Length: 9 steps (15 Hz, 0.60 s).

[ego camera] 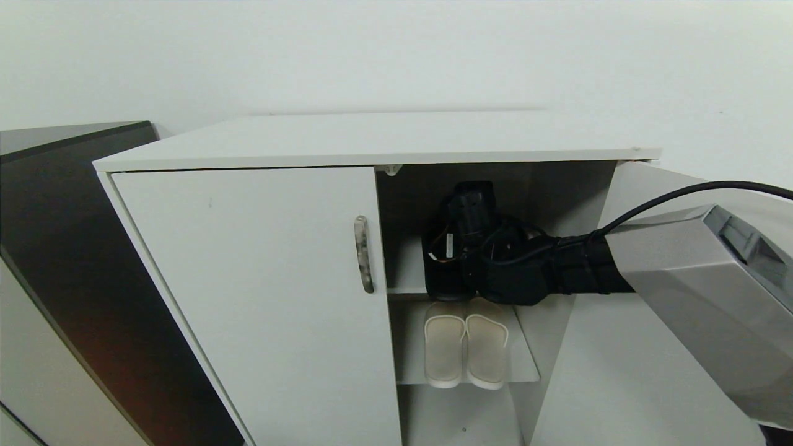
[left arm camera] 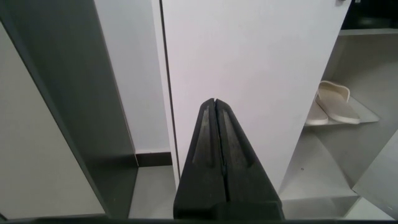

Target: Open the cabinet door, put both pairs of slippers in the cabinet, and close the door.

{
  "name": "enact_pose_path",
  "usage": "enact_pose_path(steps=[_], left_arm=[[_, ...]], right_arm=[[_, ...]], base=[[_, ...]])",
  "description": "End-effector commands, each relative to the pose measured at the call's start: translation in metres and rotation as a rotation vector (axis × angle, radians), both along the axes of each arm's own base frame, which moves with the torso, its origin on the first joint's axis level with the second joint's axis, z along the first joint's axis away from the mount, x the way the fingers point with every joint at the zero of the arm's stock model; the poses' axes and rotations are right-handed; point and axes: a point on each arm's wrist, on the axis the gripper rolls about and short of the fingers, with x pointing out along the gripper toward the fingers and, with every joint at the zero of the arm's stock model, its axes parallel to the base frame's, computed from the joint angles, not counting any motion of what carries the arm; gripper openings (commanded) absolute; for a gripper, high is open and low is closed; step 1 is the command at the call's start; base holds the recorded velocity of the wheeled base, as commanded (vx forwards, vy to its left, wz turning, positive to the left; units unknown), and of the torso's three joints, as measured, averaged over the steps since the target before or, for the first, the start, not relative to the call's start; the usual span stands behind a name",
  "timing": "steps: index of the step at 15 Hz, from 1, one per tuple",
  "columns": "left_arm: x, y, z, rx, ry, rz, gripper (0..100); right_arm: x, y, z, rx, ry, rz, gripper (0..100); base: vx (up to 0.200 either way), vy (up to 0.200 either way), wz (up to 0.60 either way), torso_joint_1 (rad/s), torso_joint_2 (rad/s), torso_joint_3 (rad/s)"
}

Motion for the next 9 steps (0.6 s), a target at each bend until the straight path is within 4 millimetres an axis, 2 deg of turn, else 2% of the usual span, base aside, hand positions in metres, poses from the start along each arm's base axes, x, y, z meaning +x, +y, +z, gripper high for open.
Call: enact_pose_path(steps=[1, 3, 5, 6, 9], left_arm=[[0.0, 0.0, 0.0, 0.0, 0.0, 0.0, 0], [0.0, 0.0, 0.0, 0.0, 0.0, 0.0, 0], [0.0, 0.0, 0.0, 0.0, 0.0, 0.0, 0], [0.0, 0.0, 0.0, 0.0, 0.0, 0.0, 0], [0.0, 0.0, 0.0, 0.0, 0.0, 0.0, 0]], right_arm=[[-0.001, 0.001, -0.002, -0.003, 0.004, 0.003, 100], [-0.013, 0.006, -0.006, -0.025, 0.031, 0.022, 100], [-0.027, 0.006, 0.002, -0.026, 0.032, 0.037, 100], [-0.04, 0.004, 0.011, -0.026, 0.027, 0.043, 100], [-0.076, 0.002, 0.021, -0.032, 0.011, 0.066, 100]], base=[[0.0, 0.0, 0.0, 0.0, 0.0, 0.0], [0.0, 0.0, 0.0, 0.0, 0.0, 0.0], [0.0, 0.0, 0.0, 0.0, 0.0, 0.0], [0.0, 0.0, 0.0, 0.0, 0.0, 0.0], [0.0, 0.0, 0.0, 0.0, 0.0, 0.0]])
